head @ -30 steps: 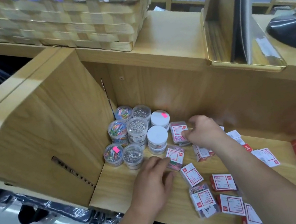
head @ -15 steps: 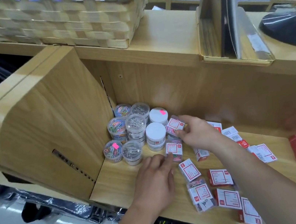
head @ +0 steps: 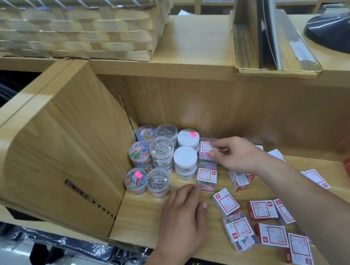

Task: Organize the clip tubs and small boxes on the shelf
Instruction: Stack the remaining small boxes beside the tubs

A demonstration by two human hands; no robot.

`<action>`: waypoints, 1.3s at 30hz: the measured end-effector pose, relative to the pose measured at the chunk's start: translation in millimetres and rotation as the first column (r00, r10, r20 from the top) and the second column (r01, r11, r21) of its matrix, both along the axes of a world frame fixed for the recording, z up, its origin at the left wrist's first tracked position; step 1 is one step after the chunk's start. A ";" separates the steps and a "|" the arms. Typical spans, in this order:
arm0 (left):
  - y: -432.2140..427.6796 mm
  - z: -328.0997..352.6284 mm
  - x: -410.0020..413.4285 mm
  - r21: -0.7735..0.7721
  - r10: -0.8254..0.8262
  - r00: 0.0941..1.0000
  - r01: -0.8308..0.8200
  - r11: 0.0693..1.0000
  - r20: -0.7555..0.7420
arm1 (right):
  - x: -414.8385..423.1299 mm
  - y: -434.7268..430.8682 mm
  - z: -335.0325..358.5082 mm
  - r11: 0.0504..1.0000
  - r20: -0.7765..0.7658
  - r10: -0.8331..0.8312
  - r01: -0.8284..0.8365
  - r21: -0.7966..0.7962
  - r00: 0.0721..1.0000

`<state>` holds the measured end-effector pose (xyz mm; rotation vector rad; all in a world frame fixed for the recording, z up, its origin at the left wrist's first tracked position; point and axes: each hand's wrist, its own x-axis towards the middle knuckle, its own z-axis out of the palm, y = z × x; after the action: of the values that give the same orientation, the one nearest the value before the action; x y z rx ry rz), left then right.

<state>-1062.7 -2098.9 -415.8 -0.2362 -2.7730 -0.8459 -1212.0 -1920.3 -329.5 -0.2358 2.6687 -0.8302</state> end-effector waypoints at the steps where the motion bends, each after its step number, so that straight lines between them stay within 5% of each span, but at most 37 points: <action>1: -0.4 -1.3 -0.6 0.001 0.002 1.000 -0.002 1.000 0.007 | 1.9 1.3 0.6 1.000 -0.020 -0.006 0.006 0.013 1.000; 8: 7.6 10.4 6.0 0.155 -0.001 1.000 -0.003 0.988 0.026 | 33.6 16.9 14.1 0.999 -0.210 0.006 0.005 0.052 0.978; 13: 30.1 21.4 -3.0 0.233 0.005 0.984 -0.046 0.971 0.176 | 93.8 38.4 24.6 0.995 -0.242 -0.099 0.090 -0.047 0.965; 18: 24.6 30.5 17.1 0.343 -0.058 0.984 -0.003 0.939 0.168 | 146.2 59.2 14.0 0.990 -0.210 -0.139 0.131 -0.053 0.968; 21: 27.6 26.0 30.1 0.303 -0.215 0.946 0.137 0.943 0.244 | 162.4 57.6 4.3 0.994 -0.163 -0.106 0.105 -0.016 0.981; 27: 36.3 20.4 38.9 0.245 -0.187 0.964 0.138 0.960 0.190 | 176.0 61.2 -9.2 0.987 -0.138 -0.157 0.158 -0.007 0.978; 33: 27.0 35.1 45.5 0.345 -0.171 0.985 0.157 0.925 0.010 | 178.4 48.8 -9.0 0.981 -0.097 -0.154 0.141 -0.130 0.983; 39: 20.0 51.0 31.4 0.548 -0.130 0.991 0.125 0.827 -0.030 | 164.8 31.2 2.6 0.853 0.096 -0.221 0.240 -0.464 0.970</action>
<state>-1031.2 -2078.9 -364.8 -0.3107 -2.4007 -1.6314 -1047.2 -1889.1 -326.9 -0.0066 2.4433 -1.5471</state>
